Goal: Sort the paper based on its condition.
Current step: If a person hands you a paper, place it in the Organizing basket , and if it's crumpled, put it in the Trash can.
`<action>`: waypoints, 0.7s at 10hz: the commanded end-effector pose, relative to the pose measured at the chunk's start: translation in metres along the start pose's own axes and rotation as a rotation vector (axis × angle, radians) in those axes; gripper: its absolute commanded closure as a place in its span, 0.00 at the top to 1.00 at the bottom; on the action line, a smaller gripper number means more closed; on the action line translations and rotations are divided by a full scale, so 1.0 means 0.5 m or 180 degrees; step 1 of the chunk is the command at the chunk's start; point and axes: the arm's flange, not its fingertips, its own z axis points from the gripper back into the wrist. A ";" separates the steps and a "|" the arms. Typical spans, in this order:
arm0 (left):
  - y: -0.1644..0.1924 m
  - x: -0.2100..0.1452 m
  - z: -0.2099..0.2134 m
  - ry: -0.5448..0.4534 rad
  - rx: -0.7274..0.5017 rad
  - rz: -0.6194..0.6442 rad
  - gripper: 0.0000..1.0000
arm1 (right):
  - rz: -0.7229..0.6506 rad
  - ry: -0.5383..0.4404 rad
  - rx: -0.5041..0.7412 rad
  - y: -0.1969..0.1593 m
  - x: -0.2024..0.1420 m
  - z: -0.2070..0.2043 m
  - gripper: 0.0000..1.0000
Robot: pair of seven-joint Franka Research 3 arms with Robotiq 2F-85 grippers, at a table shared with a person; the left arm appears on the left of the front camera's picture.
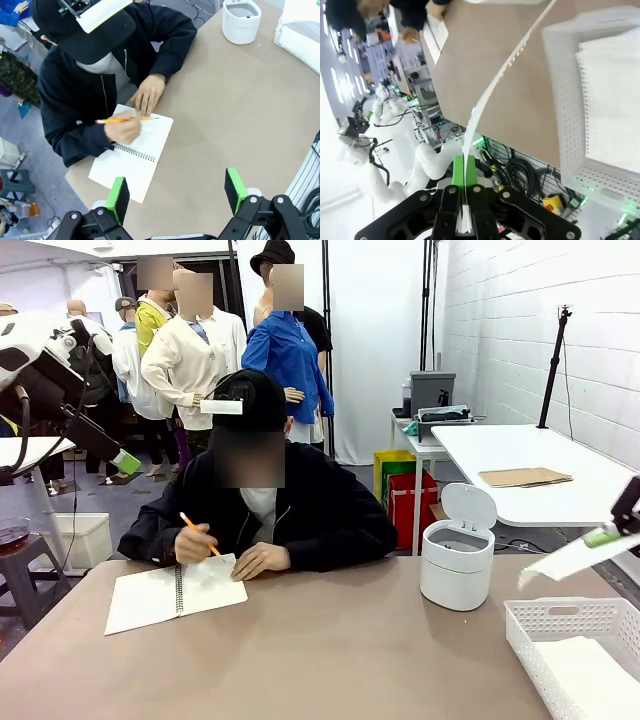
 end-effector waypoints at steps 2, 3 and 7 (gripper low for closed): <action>-0.001 -0.002 0.001 0.0029 0.0019 0.0004 1.00 | -0.0129 0.0168 0.0108 -0.068 -0.003 0.016 0.00; -0.001 -0.002 0.001 0.0029 0.0019 0.0004 1.00 | -0.0132 0.0230 0.0084 -0.082 -0.006 0.010 0.00; -0.001 -0.002 0.001 0.0029 0.0019 0.0004 1.00 | -0.0226 0.0241 0.0101 -0.092 0.001 0.001 0.00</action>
